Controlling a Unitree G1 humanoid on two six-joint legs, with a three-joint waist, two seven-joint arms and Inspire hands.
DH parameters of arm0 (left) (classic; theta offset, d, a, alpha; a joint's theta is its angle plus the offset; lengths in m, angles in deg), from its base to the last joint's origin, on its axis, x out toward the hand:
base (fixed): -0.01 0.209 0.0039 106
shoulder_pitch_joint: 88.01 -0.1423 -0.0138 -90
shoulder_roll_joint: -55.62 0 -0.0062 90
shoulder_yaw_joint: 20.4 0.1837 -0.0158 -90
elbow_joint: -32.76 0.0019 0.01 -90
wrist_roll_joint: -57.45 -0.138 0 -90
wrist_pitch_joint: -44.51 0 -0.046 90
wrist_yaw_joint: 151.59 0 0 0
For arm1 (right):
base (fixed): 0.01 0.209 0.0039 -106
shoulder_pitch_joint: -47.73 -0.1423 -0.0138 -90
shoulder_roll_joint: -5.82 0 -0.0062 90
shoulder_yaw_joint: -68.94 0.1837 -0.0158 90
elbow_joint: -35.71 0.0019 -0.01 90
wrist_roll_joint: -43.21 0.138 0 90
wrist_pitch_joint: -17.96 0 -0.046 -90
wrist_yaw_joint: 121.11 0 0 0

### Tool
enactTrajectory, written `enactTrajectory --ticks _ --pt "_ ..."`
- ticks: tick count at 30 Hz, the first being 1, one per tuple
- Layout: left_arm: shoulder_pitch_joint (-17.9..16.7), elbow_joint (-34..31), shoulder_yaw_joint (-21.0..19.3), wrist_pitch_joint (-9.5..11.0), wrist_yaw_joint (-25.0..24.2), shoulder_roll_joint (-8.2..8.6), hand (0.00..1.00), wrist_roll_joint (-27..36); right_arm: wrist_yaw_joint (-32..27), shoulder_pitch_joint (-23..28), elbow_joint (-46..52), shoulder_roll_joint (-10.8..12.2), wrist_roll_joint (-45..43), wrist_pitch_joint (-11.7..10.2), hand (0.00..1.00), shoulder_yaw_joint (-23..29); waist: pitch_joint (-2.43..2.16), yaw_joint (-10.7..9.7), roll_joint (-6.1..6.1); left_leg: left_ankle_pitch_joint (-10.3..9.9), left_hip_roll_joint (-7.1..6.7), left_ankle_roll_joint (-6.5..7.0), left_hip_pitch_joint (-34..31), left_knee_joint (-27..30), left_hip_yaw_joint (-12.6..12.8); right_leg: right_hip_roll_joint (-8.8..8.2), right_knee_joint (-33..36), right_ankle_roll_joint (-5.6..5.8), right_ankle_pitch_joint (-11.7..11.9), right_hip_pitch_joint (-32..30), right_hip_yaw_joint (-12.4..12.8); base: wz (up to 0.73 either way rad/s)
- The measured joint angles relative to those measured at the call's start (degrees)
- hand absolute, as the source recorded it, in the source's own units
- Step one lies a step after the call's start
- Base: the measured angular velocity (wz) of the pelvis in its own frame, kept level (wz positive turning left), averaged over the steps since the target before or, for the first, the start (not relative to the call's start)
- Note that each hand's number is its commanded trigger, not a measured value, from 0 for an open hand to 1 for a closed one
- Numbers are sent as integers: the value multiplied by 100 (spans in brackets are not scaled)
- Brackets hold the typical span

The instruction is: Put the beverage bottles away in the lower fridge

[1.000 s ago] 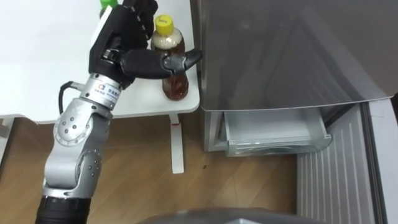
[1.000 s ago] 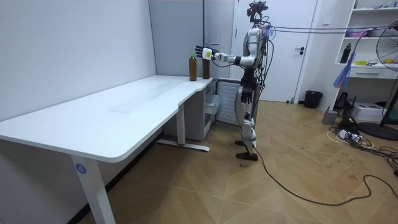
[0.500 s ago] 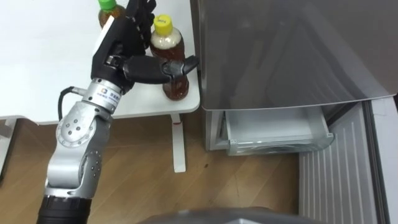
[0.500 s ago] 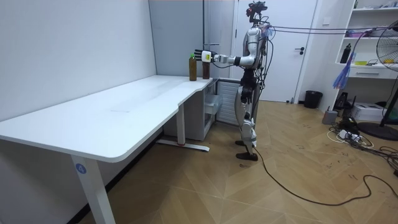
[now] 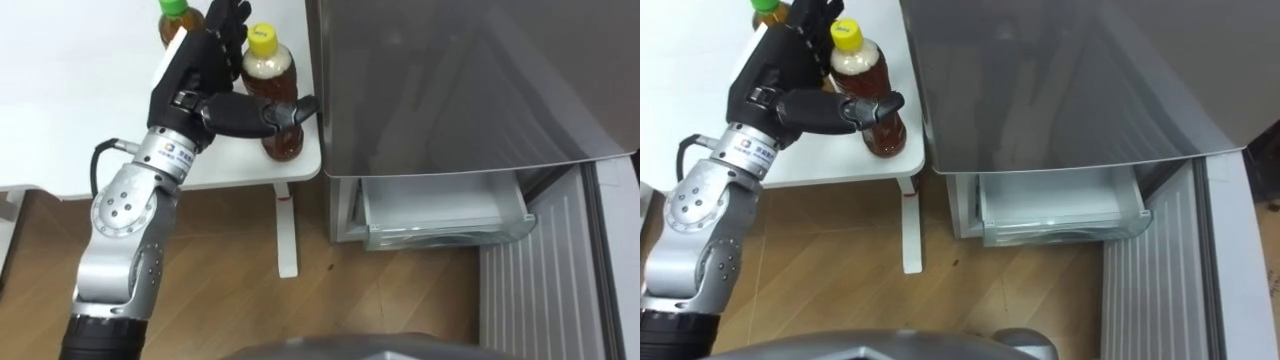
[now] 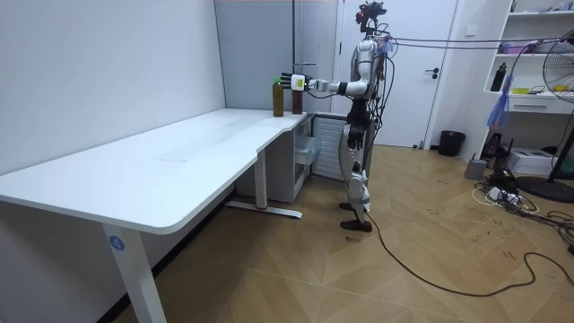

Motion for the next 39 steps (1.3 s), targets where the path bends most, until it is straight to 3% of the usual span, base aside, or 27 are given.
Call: enactTrajectory --ticks 22,23,24,25,26,39 --pt "1 201 110 -7 71 0 0 6 -150 7 260 -24 27 -23 0 -44 -30 -115 55 0 2 0 9 7 39 0 -5 0 0 -30 9 0" --pt "1 207 110 -7 71 0 22 6 -153 7 262 -27 27 -24 0 -44 -29 -115 59 0 2 0 9 7 39 0 -4 0 0 -30 9 0" --pt "1 211 110 -7 71 0 61 6 -168 7 264 -34 27 -27 0 -44 -27 -115 67 0 2 0 9 7 39 0 -4 0 0 -30 8 0" --pt "1 211 110 -7 72 0 71 5 -182 6 265 -42 27 -28 0 -44 -25 -115 76 0 2 0 6 9 38 -1 -1 0 0 -32 7 0" --pt "1 211 110 -8 74 0 100 4 -186 6 265 -45 23 -28 0 -44 -24 -115 83 0 2 0 2 10 38 -1 0 0 0 -34 6 0" --pt "14 687 265 -43 239 -3 100 -7 -384 -2 268 -96 218 -15 0 -60 -22 -116 108 0 1 0 -15 8 35 -3 -20 0 0 -31 -8 0"
